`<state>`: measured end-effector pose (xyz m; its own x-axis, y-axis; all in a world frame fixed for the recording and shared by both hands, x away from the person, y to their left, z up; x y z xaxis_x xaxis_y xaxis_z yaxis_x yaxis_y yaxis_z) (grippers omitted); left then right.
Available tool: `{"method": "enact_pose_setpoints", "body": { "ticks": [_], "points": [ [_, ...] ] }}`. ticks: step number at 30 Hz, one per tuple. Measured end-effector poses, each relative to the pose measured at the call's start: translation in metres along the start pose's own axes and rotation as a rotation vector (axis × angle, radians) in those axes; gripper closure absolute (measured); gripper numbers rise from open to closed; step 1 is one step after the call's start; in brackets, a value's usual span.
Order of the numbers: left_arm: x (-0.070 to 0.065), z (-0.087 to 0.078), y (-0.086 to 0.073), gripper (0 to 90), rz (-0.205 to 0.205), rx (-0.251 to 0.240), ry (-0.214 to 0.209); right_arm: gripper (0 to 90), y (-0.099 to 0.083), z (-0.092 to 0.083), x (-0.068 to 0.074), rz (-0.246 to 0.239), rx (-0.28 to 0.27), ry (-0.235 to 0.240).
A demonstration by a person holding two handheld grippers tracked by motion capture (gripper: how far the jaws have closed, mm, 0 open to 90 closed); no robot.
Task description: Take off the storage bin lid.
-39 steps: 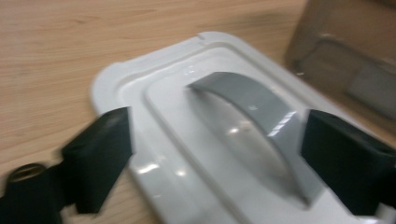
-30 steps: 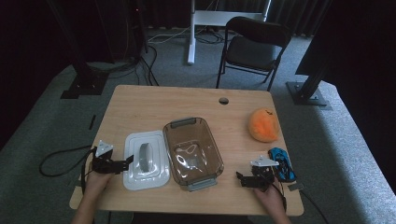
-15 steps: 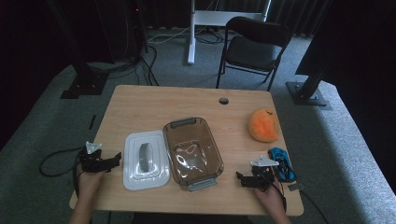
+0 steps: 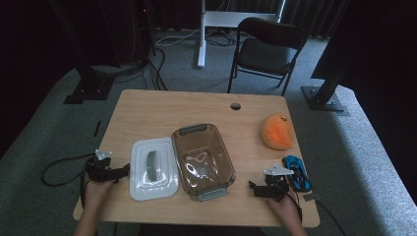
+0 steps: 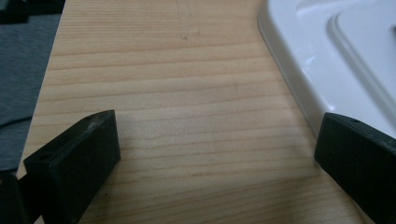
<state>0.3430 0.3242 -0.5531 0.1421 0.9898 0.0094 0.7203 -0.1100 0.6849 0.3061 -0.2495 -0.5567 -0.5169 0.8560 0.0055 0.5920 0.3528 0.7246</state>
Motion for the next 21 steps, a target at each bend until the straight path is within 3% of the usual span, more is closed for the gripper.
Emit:
{"method": "enact_pose_setpoints", "body": {
  "ticks": [7,11,15,21],
  "points": [
    [-0.002,0.000,0.000,0.7,-0.015,0.002,0.014,12.6,0.001,0.001,0.001,0.009,0.000,-0.010],
    [-0.003,0.000,0.001,0.7,-0.028,0.000,0.024,11.5,0.004,0.002,0.003,-0.014,0.027,0.009],
    [-0.004,0.000,0.001,0.8,-0.033,0.000,0.029,10.7,0.008,0.002,0.006,-0.004,0.060,0.001],
    [-0.005,0.000,0.000,0.7,-0.032,-0.001,0.026,10.3,0.014,0.003,0.008,-0.005,0.080,0.040]
  ]
}}
Point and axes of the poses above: each handheld gripper's, and its own axes: z roughly forward along the jaws, y roughly out of its top, x roughly to its left, the point moved 1 cm from there along z, roughly forward along the jaws
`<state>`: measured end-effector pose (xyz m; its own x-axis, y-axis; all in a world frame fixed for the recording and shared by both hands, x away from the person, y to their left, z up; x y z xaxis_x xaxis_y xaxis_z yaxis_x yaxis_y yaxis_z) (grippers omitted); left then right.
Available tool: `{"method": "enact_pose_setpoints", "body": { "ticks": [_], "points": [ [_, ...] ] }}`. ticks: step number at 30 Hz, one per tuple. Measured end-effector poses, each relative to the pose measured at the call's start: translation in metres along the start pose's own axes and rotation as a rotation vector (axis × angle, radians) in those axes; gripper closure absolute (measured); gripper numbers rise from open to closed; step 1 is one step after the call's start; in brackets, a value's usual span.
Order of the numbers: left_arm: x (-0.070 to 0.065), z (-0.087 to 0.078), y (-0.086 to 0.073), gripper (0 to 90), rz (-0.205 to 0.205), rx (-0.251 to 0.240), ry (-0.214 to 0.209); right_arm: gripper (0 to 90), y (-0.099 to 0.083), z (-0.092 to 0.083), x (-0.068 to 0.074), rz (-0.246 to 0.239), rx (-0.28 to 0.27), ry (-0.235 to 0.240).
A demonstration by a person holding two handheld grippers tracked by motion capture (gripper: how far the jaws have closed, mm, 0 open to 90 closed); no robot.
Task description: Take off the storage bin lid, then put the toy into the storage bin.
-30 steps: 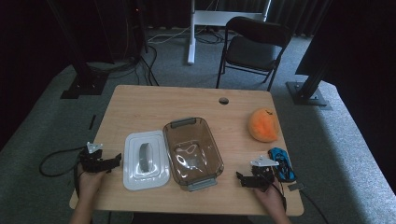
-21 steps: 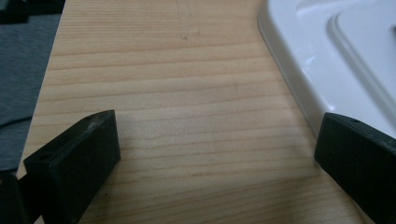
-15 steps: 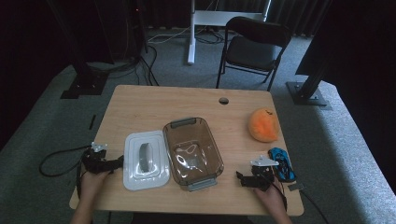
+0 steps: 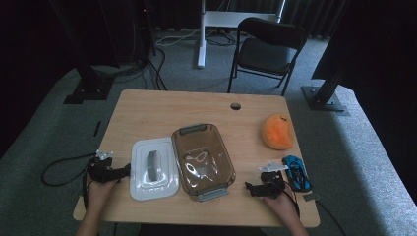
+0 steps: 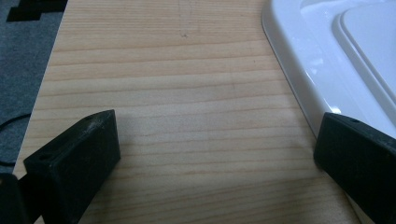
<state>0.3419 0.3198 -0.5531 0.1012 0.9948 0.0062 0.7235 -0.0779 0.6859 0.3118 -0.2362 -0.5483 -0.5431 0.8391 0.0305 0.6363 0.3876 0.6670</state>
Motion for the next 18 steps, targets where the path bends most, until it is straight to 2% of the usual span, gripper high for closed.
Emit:
{"method": "enact_pose_setpoints", "body": {
  "ticks": [2,7,12,18],
  "points": [
    [0.0000,-0.0001,-0.0001,0.7,0.002,0.000,-0.002,10.2,0.0027,-0.0016,-0.0001,0.015,-0.013,0.012],
    [-0.0004,-0.0010,-0.0010,0.7,0.013,0.001,-0.009,10.3,0.0061,-0.0093,-0.0023,0.048,-0.082,-0.007],
    [-0.0004,-0.0011,-0.0011,0.7,0.014,0.001,-0.010,10.3,0.0023,-0.0073,-0.0072,0.085,-0.089,-0.011],
    [-0.0005,-0.0010,-0.0010,0.7,0.015,0.001,-0.011,10.3,-0.0005,-0.0074,-0.0080,0.090,-0.114,-0.020]
  ]
}}
Point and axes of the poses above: each handheld gripper's, and its own axes: z roughly forward along the jaws, y roughly out of its top, x roughly to its left, the point moved 1 cm from there along z, roughly forward along the jaws
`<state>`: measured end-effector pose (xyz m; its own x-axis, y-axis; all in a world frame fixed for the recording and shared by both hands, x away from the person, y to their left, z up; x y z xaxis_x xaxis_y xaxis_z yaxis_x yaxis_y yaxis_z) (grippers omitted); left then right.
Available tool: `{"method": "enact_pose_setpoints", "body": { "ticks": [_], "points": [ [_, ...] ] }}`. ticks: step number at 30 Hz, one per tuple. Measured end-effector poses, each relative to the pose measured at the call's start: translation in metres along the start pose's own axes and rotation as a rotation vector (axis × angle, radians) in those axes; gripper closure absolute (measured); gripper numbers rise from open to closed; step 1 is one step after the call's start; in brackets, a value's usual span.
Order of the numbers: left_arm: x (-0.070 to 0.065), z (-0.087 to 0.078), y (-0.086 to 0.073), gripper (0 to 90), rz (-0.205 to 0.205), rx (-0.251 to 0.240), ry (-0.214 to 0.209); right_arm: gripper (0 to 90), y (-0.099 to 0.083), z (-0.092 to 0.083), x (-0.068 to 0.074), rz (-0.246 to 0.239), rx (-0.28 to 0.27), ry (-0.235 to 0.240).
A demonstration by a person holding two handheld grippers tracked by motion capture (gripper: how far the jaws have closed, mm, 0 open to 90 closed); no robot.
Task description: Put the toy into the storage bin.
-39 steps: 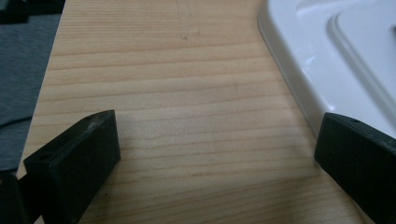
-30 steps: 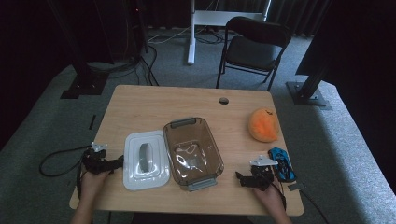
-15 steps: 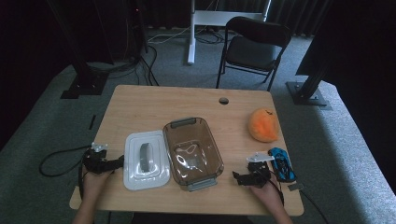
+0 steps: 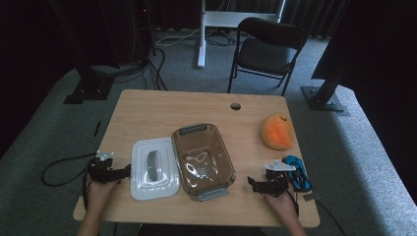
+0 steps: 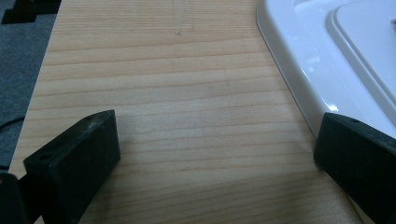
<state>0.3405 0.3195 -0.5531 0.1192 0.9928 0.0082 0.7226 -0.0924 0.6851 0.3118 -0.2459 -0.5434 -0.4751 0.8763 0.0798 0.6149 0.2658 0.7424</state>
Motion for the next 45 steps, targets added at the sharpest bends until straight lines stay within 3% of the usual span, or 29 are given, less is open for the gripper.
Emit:
{"method": "enact_pose_setpoints", "body": {
  "ticks": [3,24,34,45],
  "points": [
    [0.000,0.000,0.000,0.7,0.000,0.000,-0.001,10.3,0.001,-0.001,-0.002,0.017,-0.002,0.015],
    [0.000,0.001,0.001,0.7,0.009,0.000,-0.007,10.5,0.029,-0.024,-0.011,0.024,-0.055,-0.021],
    [0.000,0.001,0.001,0.7,0.008,0.000,-0.007,10.5,0.047,-0.035,-0.023,0.048,-0.108,-0.063],
    [0.000,0.001,0.001,0.7,0.008,0.000,-0.005,10.5,0.070,-0.041,-0.051,0.086,-0.129,-0.132]
  ]
}}
Point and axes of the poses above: each handheld gripper's, and its own axes: z roughly forward along the jaws, y roughly out of its top, x roughly to its left, the point moved 1 cm from there along z, roughly forward along the jaws
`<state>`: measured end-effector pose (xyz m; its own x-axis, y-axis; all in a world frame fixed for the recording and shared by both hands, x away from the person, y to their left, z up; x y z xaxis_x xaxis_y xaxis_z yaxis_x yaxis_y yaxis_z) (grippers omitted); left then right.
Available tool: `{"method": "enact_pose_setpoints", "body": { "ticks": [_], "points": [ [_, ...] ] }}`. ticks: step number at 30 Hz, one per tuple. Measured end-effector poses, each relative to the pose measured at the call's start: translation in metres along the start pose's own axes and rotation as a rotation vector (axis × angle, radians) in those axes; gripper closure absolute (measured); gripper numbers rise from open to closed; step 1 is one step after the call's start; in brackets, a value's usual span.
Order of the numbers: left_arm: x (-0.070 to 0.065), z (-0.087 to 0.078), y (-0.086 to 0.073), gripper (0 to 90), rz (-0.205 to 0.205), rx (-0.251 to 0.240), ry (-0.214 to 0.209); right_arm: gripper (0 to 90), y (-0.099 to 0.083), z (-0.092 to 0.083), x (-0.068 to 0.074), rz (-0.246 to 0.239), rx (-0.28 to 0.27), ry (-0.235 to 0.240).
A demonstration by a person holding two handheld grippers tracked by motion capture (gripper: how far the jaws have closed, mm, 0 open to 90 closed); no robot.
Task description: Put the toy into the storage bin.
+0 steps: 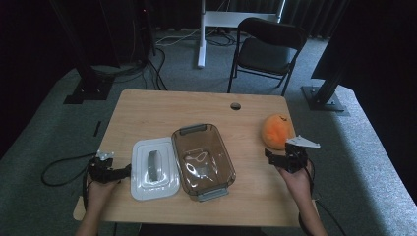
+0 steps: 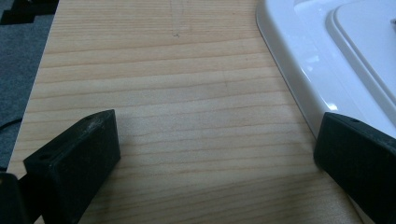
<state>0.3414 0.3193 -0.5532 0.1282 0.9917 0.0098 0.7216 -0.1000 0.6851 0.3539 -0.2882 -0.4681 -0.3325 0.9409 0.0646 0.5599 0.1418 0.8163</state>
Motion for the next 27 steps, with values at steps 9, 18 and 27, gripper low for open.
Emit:
{"method": "enact_pose_setpoints", "body": {
  "ticks": [9,18,27],
  "points": [
    [0.000,0.000,0.000,0.7,0.000,0.000,0.000,10.5,0.016,0.008,-0.021,0.037,-0.006,-0.054],
    [0.000,0.000,0.000,0.7,0.000,0.000,0.000,10.5,0.026,0.019,-0.040,0.083,0.004,-0.096],
    [0.000,0.000,0.000,0.7,0.000,0.000,0.000,10.5,0.031,0.035,-0.051,0.129,0.020,-0.116]
  ]
}}
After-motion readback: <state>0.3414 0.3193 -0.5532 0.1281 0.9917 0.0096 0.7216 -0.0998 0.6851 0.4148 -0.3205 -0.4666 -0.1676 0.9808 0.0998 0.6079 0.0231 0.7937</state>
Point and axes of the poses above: each handheld gripper's, and its own axes: z roughly forward along the jaws, y roughly out of its top, x roughly to its left, the point moved 1 cm from there along z, roughly forward along the jaws
